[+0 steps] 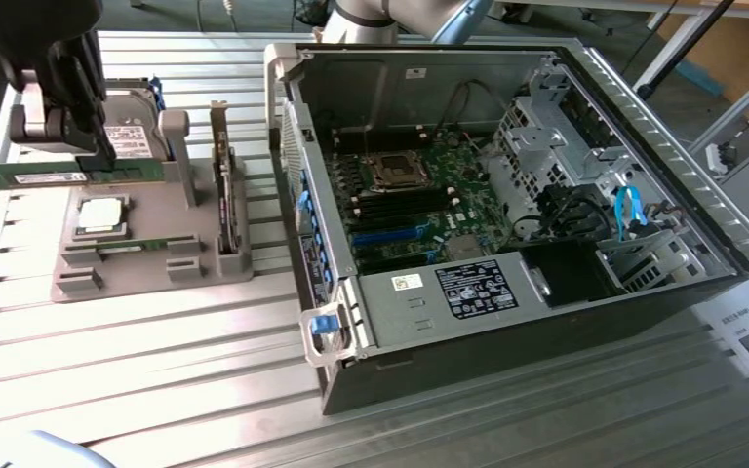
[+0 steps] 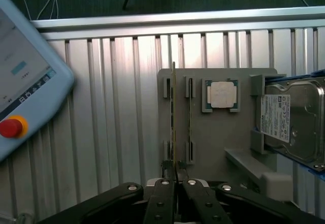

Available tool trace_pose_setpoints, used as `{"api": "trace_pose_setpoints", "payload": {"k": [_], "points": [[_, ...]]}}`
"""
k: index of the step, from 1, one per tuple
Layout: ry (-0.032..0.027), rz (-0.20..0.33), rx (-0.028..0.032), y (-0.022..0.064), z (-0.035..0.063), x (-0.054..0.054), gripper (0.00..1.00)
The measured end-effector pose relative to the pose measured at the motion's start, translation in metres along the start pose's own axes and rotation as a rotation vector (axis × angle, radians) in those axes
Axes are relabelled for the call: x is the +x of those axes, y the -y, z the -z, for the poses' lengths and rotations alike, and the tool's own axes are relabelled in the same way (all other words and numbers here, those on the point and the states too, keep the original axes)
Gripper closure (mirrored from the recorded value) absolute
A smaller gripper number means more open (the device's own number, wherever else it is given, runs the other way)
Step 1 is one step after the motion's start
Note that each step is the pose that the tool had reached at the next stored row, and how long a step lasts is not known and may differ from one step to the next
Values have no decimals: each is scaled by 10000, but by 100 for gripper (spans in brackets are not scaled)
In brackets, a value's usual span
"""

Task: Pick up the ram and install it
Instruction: 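Pick up the ram and move it above insertion slot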

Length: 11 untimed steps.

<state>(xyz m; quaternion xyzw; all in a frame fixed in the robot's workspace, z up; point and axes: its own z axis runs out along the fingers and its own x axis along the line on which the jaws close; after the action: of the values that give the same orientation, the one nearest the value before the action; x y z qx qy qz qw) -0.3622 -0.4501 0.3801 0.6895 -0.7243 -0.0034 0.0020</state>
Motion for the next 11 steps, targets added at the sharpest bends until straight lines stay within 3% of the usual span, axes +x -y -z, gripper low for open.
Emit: {"api": "trace_pose_setpoints", "payload": {"k": [11], "points": [[2, 0, 2, -1, 113, 0, 88]]}}
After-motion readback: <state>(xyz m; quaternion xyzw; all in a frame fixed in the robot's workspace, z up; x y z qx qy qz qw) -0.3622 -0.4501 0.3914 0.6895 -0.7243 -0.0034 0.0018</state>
